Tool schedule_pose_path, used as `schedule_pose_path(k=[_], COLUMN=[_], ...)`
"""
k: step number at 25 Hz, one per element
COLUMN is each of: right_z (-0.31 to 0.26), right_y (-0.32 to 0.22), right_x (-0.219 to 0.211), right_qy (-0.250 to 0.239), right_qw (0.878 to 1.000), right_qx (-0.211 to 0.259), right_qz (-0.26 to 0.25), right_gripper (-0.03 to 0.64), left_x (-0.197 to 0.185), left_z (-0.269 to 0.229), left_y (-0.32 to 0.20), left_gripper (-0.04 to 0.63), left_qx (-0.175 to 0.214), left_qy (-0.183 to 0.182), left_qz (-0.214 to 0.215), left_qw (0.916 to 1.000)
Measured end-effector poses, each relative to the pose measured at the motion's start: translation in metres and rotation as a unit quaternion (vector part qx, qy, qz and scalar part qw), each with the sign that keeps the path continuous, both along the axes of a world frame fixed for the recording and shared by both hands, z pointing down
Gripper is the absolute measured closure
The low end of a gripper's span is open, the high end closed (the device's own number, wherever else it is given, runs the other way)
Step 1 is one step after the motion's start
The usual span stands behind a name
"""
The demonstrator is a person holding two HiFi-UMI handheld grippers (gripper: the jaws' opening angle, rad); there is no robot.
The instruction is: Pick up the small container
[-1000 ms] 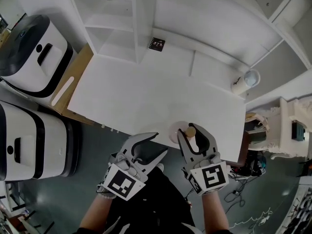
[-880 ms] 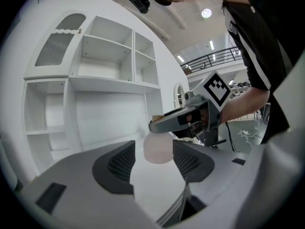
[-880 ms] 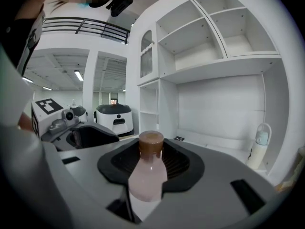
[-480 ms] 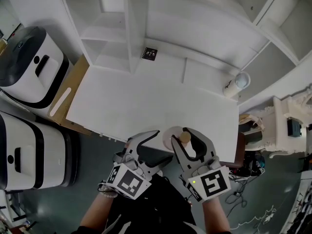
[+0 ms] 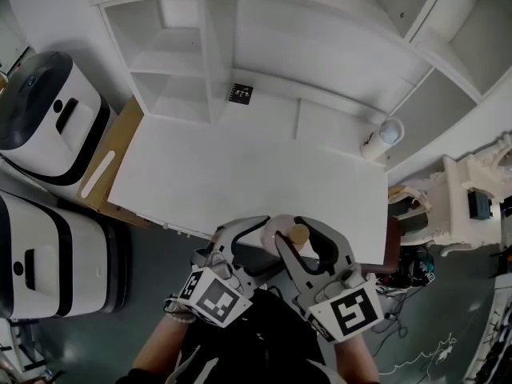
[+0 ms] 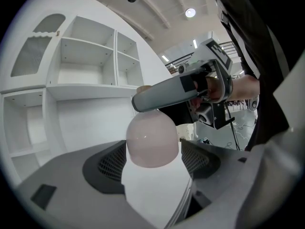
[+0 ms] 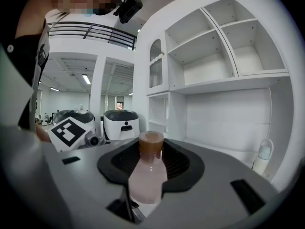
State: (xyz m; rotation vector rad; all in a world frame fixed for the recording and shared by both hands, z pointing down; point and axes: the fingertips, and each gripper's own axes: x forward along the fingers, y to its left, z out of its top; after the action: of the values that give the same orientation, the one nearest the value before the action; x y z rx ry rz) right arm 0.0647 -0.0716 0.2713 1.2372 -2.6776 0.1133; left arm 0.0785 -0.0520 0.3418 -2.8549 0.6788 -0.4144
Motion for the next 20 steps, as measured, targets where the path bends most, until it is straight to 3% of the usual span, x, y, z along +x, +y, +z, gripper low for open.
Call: schedule_pose_path(k=[9,20], right_z=[-0.013,-0.017], right_y=[0.011,0.014], right_x=[-0.001,0.001], right_qy=[-0.007,-0.003], right_qw=[1.000,1.000], right_qx=[0.011,0.018], right_qz=[-0.004,0.008], right_gripper=[0.471,0.471], left_x=[0.005,0.006], left_z=[-0.014,-0.019], left_y=[0.010,0.011], left_gripper=[0.249,0.249], left_qx=[-0.006,0.006], left_qy=[0.023,0.026], left_qz=[0.042,0.053], left_qw=[0.9989,0.9982])
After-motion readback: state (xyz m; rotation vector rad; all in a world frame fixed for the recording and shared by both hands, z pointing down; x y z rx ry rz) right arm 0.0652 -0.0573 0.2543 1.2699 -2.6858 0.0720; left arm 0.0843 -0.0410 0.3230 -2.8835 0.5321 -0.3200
